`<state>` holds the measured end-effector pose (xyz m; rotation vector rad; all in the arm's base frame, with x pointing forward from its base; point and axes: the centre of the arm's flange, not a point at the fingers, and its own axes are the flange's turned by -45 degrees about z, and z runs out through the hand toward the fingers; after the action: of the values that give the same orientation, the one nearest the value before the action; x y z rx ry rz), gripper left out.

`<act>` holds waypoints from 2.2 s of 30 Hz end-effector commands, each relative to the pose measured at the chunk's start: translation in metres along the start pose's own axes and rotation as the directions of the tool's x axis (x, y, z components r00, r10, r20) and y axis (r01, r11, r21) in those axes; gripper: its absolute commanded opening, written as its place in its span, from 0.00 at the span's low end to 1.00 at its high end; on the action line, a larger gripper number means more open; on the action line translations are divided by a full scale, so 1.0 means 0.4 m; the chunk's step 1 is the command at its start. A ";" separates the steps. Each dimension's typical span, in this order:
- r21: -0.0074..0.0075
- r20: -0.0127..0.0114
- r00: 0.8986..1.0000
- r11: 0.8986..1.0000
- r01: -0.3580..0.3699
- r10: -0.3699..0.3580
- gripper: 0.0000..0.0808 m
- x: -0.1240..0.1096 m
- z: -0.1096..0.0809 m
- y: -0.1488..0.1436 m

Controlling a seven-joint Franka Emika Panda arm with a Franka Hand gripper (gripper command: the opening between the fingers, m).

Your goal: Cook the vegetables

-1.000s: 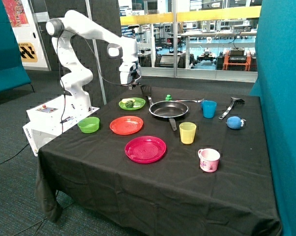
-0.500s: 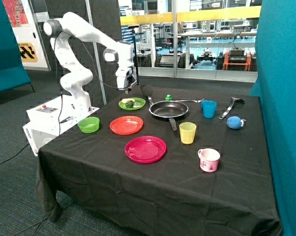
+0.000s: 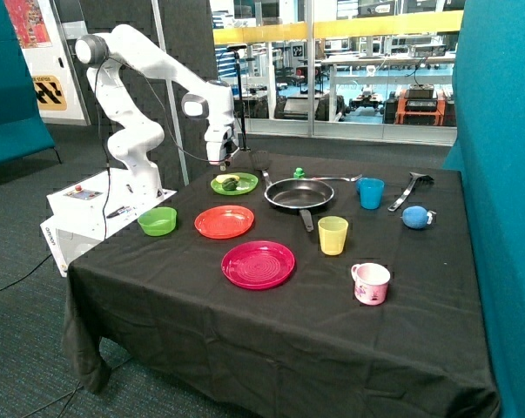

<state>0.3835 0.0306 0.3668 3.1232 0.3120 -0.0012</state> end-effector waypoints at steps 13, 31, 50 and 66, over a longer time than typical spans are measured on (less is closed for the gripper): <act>0.003 -0.001 0.999 0.999 0.050 -0.050 0.95 -0.039 0.082 -0.049; 0.003 -0.001 0.997 0.997 0.075 -0.075 1.00 0.001 0.088 -0.082; 0.003 -0.001 0.996 0.996 0.084 -0.084 0.97 -0.011 0.141 -0.076; 0.003 -0.001 0.998 0.998 0.068 -0.068 0.93 -0.012 0.178 -0.043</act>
<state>0.3755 0.0523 0.3035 3.1149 0.4273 -0.0058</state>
